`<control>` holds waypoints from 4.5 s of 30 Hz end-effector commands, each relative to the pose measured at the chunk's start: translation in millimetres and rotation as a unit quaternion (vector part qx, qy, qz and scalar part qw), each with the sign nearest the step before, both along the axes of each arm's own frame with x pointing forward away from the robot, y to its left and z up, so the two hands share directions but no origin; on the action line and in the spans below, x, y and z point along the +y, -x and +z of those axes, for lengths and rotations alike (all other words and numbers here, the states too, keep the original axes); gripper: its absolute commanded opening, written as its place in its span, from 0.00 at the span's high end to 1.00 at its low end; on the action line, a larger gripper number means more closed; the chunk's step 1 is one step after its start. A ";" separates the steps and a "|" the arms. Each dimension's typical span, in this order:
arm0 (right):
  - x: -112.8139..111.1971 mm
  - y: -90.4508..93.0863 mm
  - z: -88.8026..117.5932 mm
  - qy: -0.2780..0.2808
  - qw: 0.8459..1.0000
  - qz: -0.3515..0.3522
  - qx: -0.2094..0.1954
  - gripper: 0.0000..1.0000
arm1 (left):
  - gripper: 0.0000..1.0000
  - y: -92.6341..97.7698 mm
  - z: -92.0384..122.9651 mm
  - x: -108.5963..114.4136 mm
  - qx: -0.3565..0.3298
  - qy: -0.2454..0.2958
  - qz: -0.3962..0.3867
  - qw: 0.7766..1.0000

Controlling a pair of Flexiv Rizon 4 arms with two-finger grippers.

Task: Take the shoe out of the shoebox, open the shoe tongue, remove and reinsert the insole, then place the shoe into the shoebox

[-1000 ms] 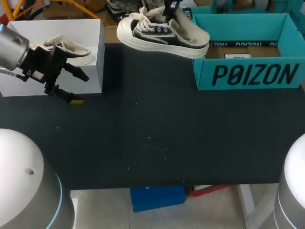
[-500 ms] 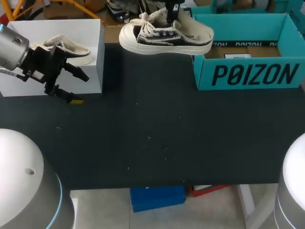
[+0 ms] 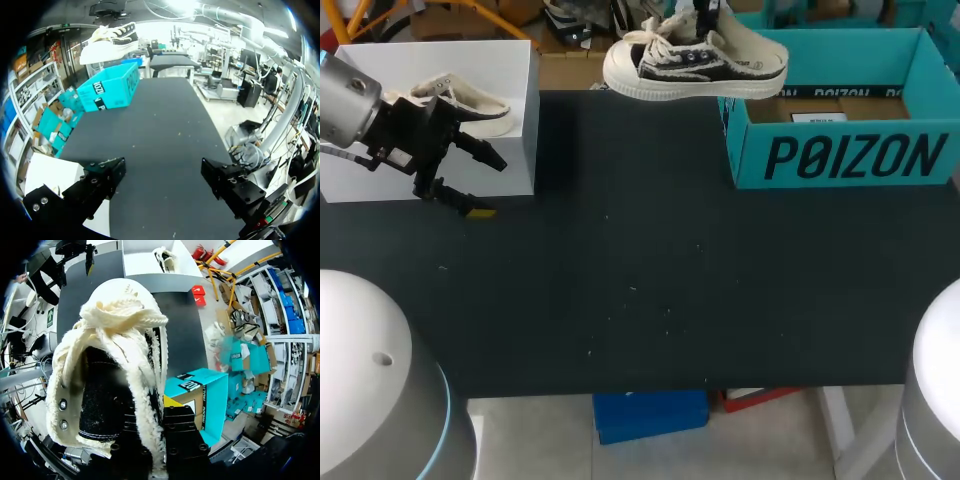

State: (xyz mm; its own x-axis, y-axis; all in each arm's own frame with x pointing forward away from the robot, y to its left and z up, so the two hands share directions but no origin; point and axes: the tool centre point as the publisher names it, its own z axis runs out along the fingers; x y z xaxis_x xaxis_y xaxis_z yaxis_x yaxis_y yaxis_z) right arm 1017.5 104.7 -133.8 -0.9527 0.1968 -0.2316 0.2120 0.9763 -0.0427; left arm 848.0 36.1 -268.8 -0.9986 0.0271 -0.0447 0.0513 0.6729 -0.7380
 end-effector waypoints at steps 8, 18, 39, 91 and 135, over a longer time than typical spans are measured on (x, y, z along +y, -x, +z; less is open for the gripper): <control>-138.6 -12.5 -0.5 -0.030 0.998 0.049 -0.031 1.00 | 0.00 1.1 0.3 -0.4 -0.001 -0.002 0.001 1.000; -214.7 -30.1 -12.4 -0.037 0.996 0.078 -0.019 1.00 | 0.00 1.1 0.3 -0.4 -0.001 -0.002 0.001 1.000; -237.0 -82.4 -61.0 -0.064 0.993 0.098 0.015 1.00 | 0.00 1.1 0.3 -0.4 -0.001 -0.002 0.001 1.000; -236.8 -113.6 -230.8 -0.064 0.995 0.047 0.054 1.00 | 0.00 1.1 0.3 -0.4 -0.001 -0.002 0.001 1.000; -245.0 -85.0 -118.8 -0.073 0.996 -0.013 0.053 0.00 | 0.00 1.1 0.3 -0.4 -0.001 -0.002 0.001 1.000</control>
State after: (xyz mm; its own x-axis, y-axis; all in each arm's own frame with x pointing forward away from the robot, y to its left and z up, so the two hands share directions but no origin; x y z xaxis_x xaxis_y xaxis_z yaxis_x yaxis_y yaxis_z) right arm 1124.4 -139.4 -288.0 -0.9679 0.2379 -0.0811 0.2335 0.9705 0.0601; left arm 847.9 36.1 -268.8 -0.9986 0.0271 -0.0447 0.0513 0.6729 -0.7380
